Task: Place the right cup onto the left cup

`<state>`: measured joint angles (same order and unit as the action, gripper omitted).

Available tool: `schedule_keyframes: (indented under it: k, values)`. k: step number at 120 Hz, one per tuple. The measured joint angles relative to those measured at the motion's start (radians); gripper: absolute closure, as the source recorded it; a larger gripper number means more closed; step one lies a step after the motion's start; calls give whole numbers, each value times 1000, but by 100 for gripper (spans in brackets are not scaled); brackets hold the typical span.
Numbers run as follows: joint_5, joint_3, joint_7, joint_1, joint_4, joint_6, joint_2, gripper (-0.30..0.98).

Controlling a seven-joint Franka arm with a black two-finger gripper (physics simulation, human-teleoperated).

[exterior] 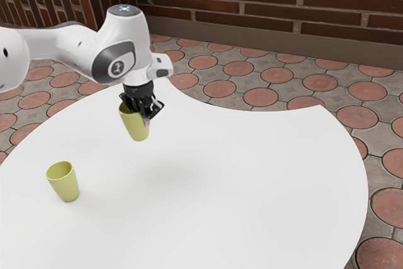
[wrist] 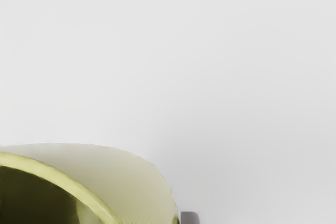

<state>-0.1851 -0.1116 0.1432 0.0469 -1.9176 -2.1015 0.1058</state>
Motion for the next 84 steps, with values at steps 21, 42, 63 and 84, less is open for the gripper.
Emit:
schedule_keyframes:
  k: [21, 42, 63, 84]
  values:
    - [17, 58, 3, -24, -139, 27, -161, 78]
    - [22, 125, 5, 2, -265, 62, -302, 78]
    - [20, 165, 7, 2, -347, 89, -398, 78]
    - [4, 209, 8, 2, -373, 108, -414, 78]
